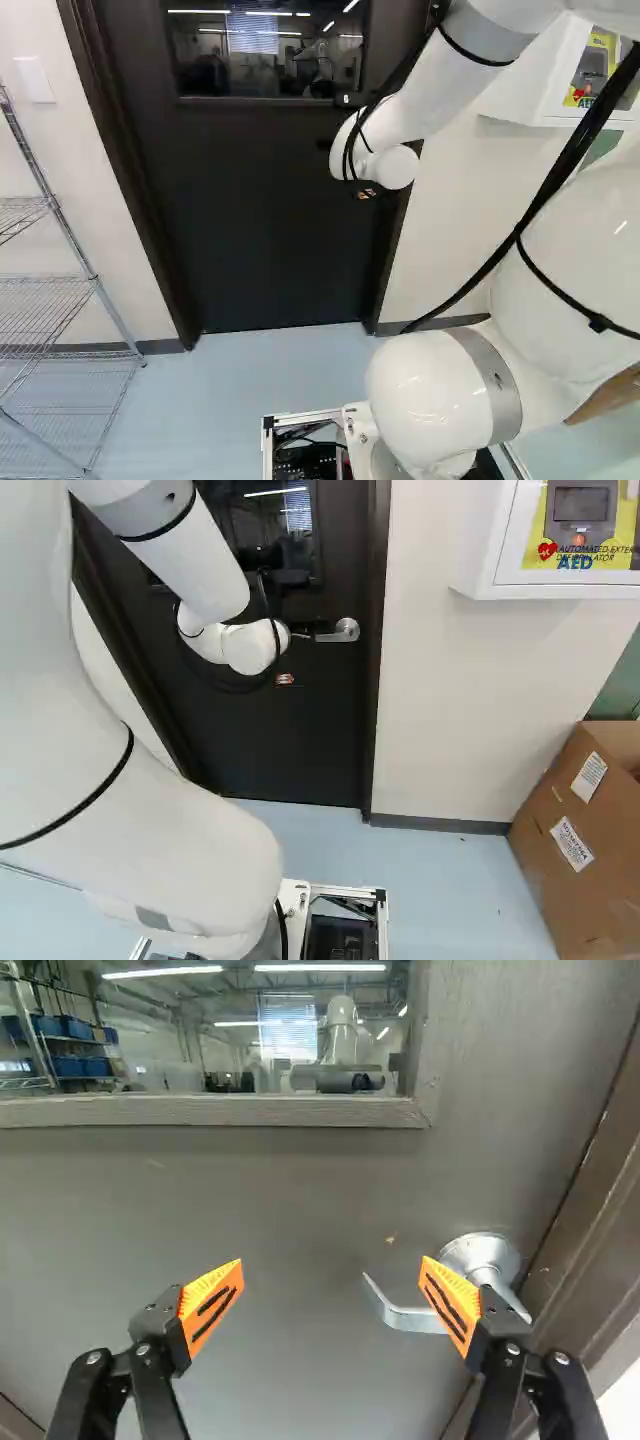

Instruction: Open the door and move inside

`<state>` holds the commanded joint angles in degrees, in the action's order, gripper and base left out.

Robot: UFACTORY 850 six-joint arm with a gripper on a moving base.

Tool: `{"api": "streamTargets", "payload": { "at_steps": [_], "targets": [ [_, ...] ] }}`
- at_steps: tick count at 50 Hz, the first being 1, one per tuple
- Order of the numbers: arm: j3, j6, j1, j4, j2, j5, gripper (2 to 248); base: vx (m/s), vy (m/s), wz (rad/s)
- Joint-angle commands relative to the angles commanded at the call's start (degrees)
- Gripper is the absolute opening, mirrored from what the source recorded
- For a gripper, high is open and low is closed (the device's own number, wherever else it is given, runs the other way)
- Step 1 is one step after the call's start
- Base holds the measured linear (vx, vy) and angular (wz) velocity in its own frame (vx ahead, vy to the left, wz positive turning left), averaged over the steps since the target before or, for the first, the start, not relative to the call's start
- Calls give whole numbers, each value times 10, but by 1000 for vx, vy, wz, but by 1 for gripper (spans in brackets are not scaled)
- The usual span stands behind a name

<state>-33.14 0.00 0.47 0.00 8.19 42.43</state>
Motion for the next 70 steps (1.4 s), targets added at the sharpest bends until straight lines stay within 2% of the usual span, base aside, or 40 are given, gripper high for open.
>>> {"api": "streamTargets", "payload": {
  "at_steps": [70],
  "targets": [
    [12,0,0,0,-80,-1,247,0,0,0]
  ]
}}
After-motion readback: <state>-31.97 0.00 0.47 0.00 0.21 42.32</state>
